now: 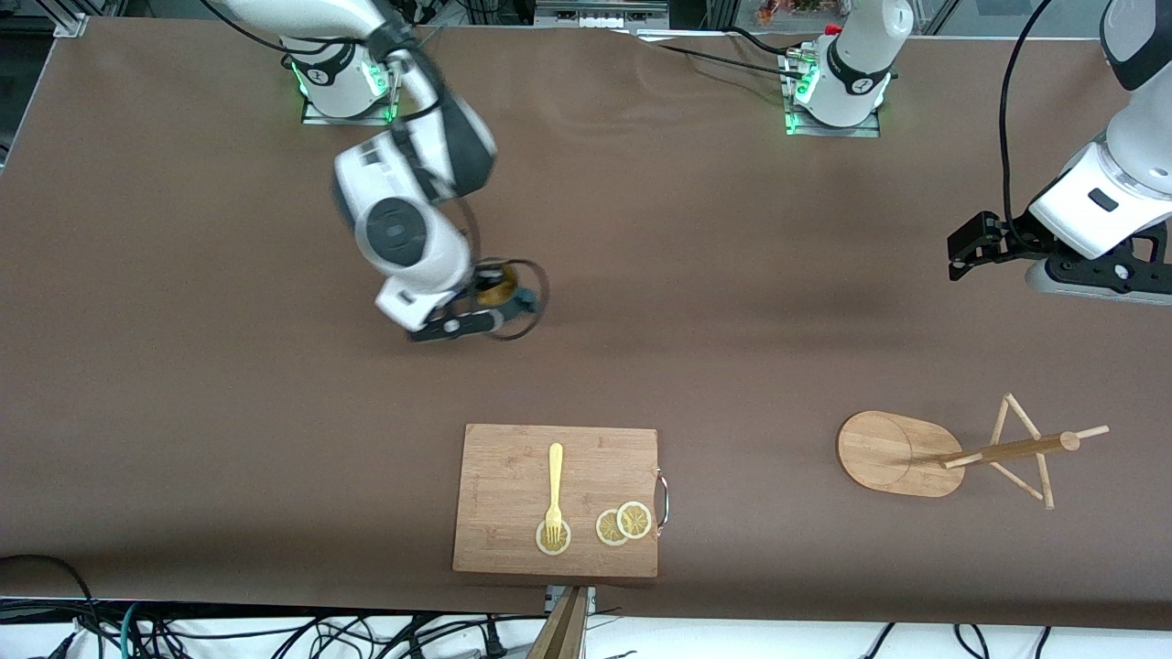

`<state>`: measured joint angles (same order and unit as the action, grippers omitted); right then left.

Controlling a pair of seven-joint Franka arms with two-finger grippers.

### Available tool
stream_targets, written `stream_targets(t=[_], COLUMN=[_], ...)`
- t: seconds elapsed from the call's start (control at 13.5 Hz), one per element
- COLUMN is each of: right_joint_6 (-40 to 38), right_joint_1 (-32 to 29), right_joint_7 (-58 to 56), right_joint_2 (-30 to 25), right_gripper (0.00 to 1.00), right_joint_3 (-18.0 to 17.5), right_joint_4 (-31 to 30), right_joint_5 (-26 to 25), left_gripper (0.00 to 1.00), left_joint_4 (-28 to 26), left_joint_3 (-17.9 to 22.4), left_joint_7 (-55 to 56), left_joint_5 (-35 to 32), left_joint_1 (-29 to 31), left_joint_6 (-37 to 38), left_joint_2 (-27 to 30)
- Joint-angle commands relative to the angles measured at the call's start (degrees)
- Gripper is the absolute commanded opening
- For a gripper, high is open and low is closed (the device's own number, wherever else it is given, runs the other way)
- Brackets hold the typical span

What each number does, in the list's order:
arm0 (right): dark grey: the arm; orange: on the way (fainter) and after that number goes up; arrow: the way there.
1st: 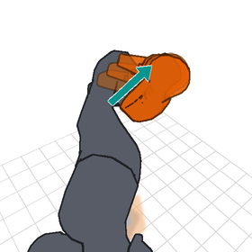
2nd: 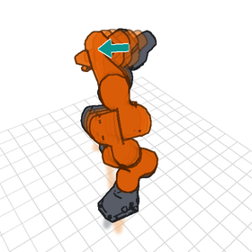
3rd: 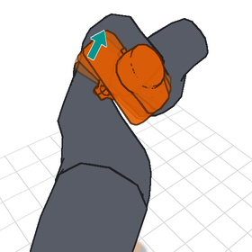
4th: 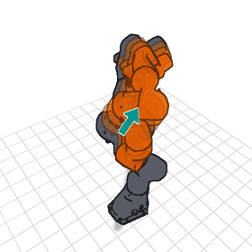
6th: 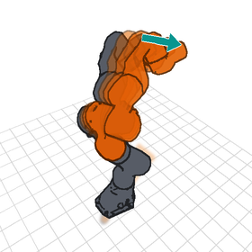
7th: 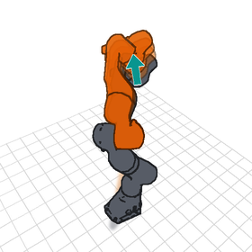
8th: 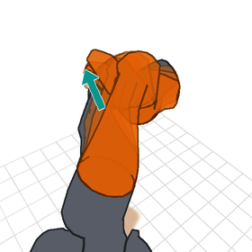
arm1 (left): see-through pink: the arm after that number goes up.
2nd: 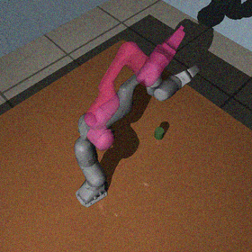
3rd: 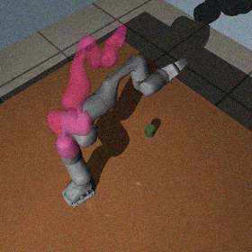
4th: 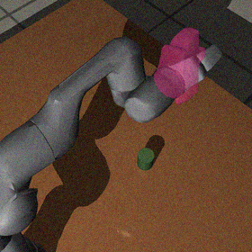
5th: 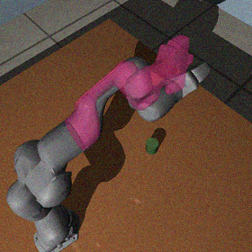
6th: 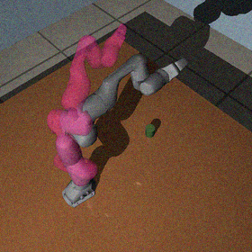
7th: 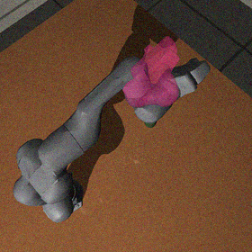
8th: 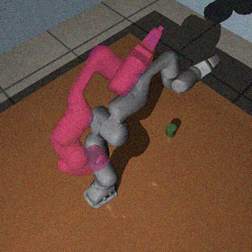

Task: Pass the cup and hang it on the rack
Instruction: 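Carry the teal mug with the right gripper toward the table middle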

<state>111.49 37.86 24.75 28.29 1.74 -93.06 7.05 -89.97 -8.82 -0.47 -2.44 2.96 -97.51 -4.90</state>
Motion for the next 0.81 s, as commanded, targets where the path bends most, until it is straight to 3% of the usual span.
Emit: stream_targets(t=[0.0,0.3,0.74], right_joint_6=[-0.75,2.31,5.23], right_joint_1=[7.73,13.63,16.28], right_joint_7=[7.31,12.85,14.54], right_joint_2=[8.15,15.73,17.41], right_gripper=[0.0,0.0,0.03], right_joint_3=[0.99,0.99,0.99], right_joint_4=[10.4,18.43,18.44], right_joint_5=[0.25,0.33,0.24], left_gripper=[1.0,1.0,1.0], left_joint_4=[1.29,1.29,1.29], left_joint_3=[0.03,0.21,0.21], left_joint_7=[-1.02,-1.11,-1.2], left_joint_5=[0.59,0.59,0.59], left_joint_1=[0.21,0.38,0.29], left_joint_6=[0.92,0.91,0.92], left_joint_2=[-0.29,-0.38,-0.38])
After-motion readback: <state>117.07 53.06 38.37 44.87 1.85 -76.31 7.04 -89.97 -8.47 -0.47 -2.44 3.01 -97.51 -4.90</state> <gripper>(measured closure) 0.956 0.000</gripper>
